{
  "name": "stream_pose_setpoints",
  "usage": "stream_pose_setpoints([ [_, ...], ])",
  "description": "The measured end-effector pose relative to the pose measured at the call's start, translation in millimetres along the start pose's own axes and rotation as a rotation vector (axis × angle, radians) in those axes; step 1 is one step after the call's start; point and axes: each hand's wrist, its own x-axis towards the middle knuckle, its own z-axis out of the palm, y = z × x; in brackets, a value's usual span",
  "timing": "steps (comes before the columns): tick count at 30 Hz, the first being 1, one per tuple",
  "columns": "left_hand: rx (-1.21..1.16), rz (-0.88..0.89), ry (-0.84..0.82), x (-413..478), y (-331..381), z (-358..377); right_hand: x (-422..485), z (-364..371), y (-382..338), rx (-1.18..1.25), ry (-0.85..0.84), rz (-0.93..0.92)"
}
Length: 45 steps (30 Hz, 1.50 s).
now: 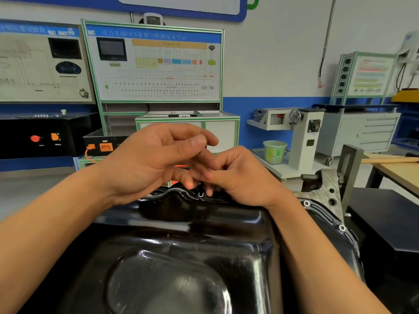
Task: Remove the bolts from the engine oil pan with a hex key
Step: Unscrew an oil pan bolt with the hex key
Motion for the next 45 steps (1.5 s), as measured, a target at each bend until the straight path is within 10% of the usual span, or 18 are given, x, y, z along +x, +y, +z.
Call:
stream_pose_setpoints([
  [10,0.208,0.099,0.417,7.5,-3.7,7.4,2.8,-1.2,2.4,-0.045,-0.031,0.053],
  [20,-0.112,-0.079,-0.089,-1.5,2.6,-6.1,0.5,-3.2,3.6,-0.021,0.004,-0.011],
  [35,0.190,0.042,0.393,5.4,-1.0,7.4,5.3,-3.3,12.1,0.305,-0.084,0.138],
  [45,-0.191,-0.134,-0.051,-2.9,6.2,-6.7,3.3,-2.1,5.4,0.392,-0.085,0.089],
])
